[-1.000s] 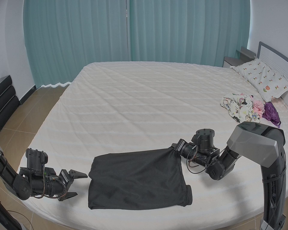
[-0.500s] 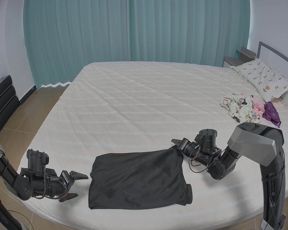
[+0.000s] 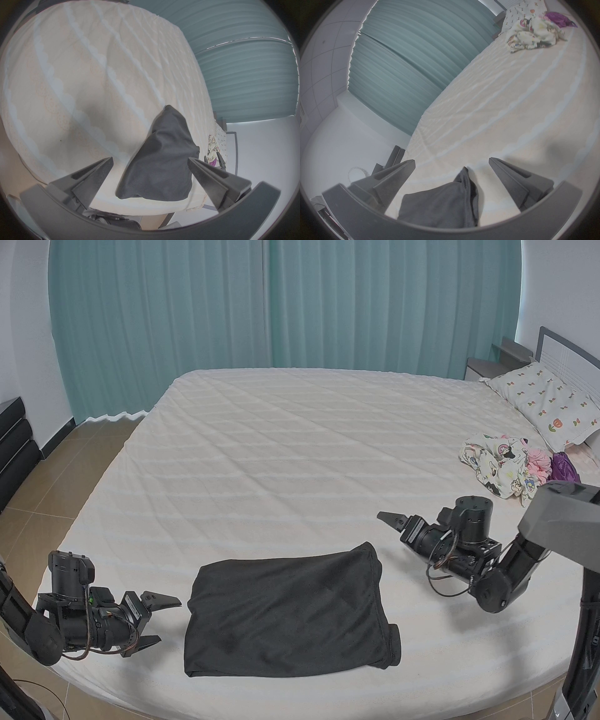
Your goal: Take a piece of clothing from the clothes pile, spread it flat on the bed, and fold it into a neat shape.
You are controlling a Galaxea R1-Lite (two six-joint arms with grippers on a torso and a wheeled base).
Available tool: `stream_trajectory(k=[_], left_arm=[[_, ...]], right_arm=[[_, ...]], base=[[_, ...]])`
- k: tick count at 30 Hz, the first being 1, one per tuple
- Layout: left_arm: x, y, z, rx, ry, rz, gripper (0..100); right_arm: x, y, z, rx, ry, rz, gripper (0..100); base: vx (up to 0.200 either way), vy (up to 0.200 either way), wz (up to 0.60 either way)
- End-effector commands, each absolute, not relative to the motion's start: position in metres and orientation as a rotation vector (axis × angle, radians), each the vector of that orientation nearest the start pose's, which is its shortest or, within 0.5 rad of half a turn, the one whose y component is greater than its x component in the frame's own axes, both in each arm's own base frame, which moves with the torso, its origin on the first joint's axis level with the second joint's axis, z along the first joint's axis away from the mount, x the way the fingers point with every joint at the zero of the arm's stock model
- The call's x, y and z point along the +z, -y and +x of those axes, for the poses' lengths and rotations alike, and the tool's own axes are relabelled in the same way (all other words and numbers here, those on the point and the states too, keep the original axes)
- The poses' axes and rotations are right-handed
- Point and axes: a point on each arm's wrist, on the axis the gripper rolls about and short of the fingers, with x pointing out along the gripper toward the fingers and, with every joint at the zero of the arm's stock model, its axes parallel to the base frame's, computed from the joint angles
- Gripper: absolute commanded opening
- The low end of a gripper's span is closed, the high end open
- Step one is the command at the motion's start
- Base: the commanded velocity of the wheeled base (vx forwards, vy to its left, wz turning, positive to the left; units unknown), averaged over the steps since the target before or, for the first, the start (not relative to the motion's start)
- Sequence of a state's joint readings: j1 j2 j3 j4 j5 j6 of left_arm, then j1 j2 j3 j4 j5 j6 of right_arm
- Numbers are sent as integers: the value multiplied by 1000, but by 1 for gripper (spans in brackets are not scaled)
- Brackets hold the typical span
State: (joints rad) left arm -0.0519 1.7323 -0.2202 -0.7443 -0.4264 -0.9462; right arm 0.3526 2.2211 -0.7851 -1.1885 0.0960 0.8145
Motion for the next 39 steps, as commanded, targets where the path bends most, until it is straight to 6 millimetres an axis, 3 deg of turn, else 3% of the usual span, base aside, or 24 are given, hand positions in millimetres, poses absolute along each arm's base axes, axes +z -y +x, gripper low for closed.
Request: stream_trajectory(k=[1, 9, 16, 17, 19, 23, 24, 25, 28, 29, 39], left_arm=[[79, 18, 189, -138, -750, -1000, 100], [134, 16, 140, -321, -403, -932, 100], [130, 13, 99, -350, -332, -677, 100], [130, 13, 99, -350, -332, -677, 100], [133, 12, 83, -339, -275, -634, 100], [133, 10, 63, -347, -237, -543, 100], [132, 10, 62, -347, -237, -538, 100], [129, 10, 50, -357, -213, -471, 100], [126, 10, 40, -367, -190, -430, 100], [123, 9, 29, -376, -172, -409, 100], [96, 7, -7, -454, -129, -364, 100]], right_arm=[[121, -105, 300, 363, -299, 739, 100], [156, -78, 229, 343, -200, 602, 100], [187, -59, 171, 289, -155, 496, 100], [187, -59, 171, 289, -155, 496, 100], [193, -50, 145, 278, -142, 455, 100], [185, -36, 107, 272, -108, 355, 100], [185, -36, 106, 272, -106, 350, 100], [180, -30, 92, 250, -85, 311, 100], [175, -24, 81, 203, -72, 279, 100], [168, -19, 67, 147, -62, 259, 100], [126, 3, 15, -75, -38, 179, 100]], base=[[0, 0, 0], [0, 0, 0], [0, 0, 0], [0, 0, 0], [0, 0, 0], [0, 0, 0], [0, 0, 0], [0, 0, 0], [0, 0, 0], [0, 0, 0], [0, 0, 0]])
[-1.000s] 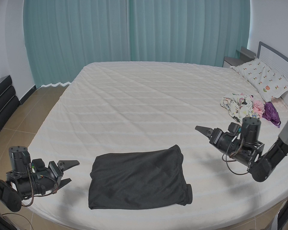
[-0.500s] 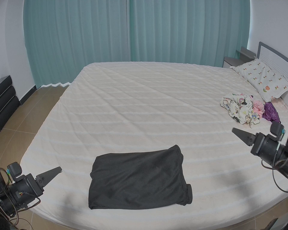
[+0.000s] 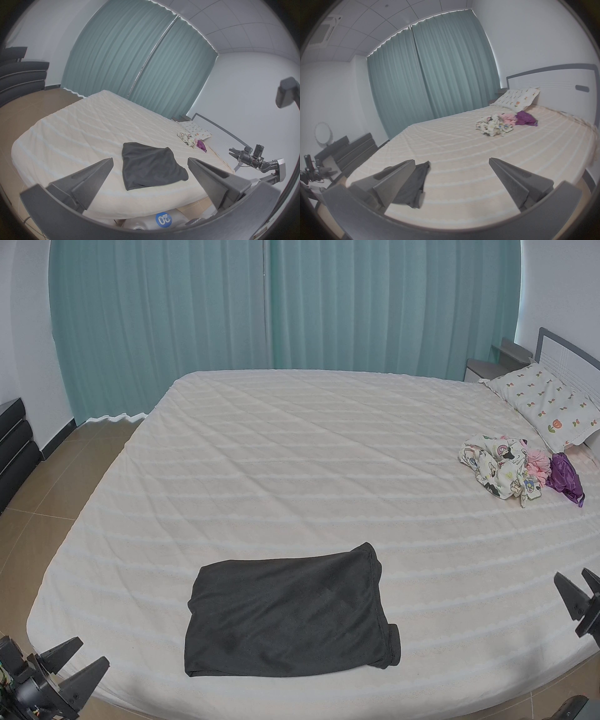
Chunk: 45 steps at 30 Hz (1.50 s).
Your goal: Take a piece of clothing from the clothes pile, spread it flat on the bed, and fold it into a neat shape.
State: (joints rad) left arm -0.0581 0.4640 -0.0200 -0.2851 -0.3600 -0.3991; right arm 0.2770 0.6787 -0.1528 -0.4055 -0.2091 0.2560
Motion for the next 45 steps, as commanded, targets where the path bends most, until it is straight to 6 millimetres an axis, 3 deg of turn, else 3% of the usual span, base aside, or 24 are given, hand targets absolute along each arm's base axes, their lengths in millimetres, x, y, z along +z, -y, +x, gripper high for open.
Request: stream_trajectory(k=[1, 11, 26, 40, 45], left_arm=[[93, 7, -12, -466, -103, -354, 100], [86, 3, -17, -332, -45, -224, 100], [82, -4, -19, 216, 5, -47, 100], [82, -5, -23, 218, 52, 8, 100], [81, -2, -23, 102, 50, 14, 100]], right_arm=[[121, 4, 10, -95, -31, 162, 100], [83, 5, -24, -165, -8, 63, 100], [82, 1, -25, -42, 25, 43, 100], [82, 1, -24, -47, 32, 11, 100], [82, 0, -24, -5, 34, -11, 100]], base=[[0, 0, 0], [0, 0, 0], [0, 0, 0], [0, 0, 0], [0, 0, 0]])
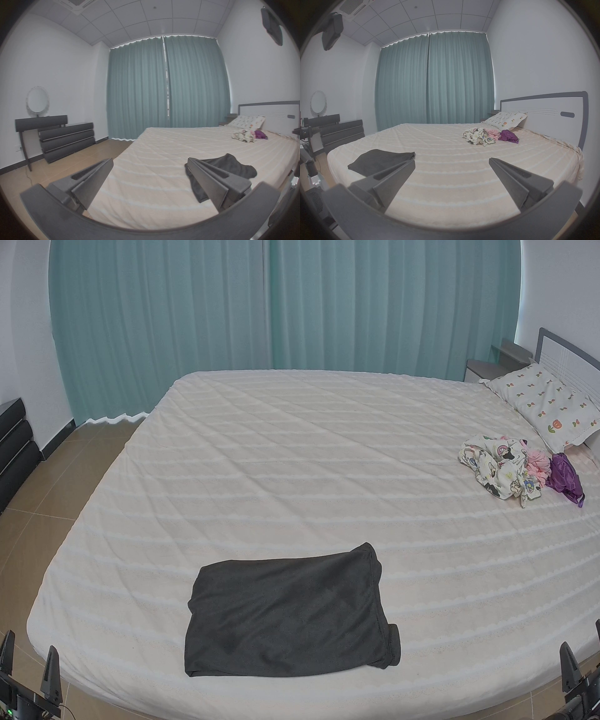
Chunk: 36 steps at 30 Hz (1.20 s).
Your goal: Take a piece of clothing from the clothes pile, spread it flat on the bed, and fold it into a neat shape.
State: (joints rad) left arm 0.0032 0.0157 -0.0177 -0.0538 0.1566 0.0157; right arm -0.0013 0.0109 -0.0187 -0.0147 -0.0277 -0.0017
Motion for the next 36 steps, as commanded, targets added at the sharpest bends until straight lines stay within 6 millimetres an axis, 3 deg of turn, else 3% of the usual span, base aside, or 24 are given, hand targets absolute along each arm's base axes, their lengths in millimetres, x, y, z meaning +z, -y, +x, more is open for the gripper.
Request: stream_trajectory(k=[1, 7, 16, 36], left_arm=[[81, -2, -23, 95, 48, 15, 100], [75, 0, -23, -2, -17, 21, 100], [76, 0, -23, 0, -3, 12, 100], [76, 0, -23, 6, -3, 2, 100]], right_arm=[[82, 0, -24, -2, 35, -12, 100], [81, -2, -23, 64, 47, -28, 100], [75, 0, -24, -6, -28, -12, 100], [76, 0, -23, -15, 2, 9, 100]], base=[[0, 0, 0], [0, 0, 0], [0, 0, 0], [0, 0, 0]])
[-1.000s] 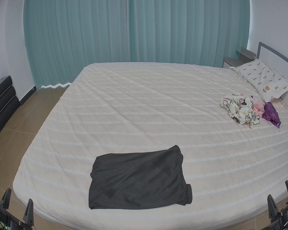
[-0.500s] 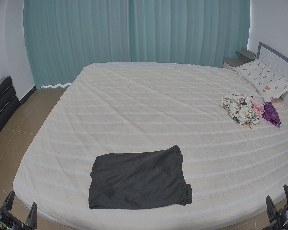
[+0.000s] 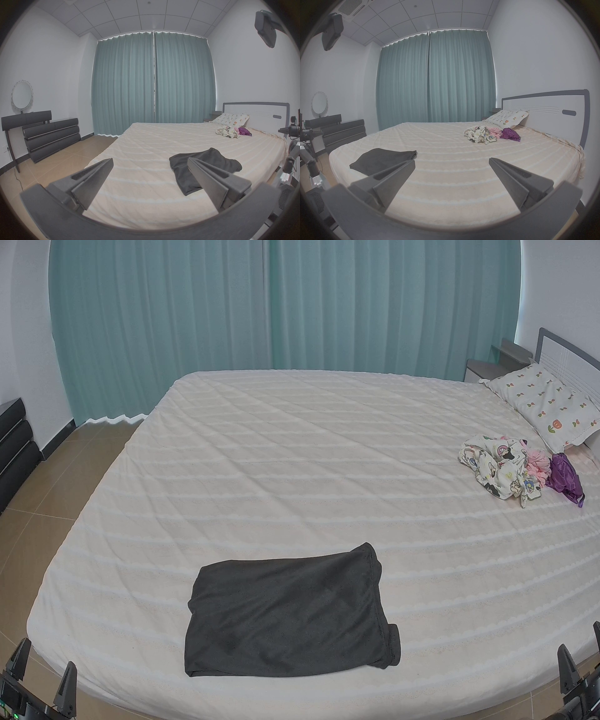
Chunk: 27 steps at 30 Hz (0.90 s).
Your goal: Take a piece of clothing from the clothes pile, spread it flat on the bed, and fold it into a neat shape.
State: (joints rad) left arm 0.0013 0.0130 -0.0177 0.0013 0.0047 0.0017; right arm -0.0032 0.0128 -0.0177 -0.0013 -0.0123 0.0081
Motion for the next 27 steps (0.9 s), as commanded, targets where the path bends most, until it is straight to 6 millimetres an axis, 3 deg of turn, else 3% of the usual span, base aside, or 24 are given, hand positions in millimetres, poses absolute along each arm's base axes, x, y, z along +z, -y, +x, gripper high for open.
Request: stream_trajectory(k=[1, 27], left_arm=[[76, 0, -23, 8, -3, 2, 100], [76, 0, -23, 3, -3, 3, 100]], right_arm=[[76, 0, -23, -15, 2, 9, 100], [76, 0, -23, -14, 2, -2, 100]], base=[[0, 0, 0], [0, 0, 0]])
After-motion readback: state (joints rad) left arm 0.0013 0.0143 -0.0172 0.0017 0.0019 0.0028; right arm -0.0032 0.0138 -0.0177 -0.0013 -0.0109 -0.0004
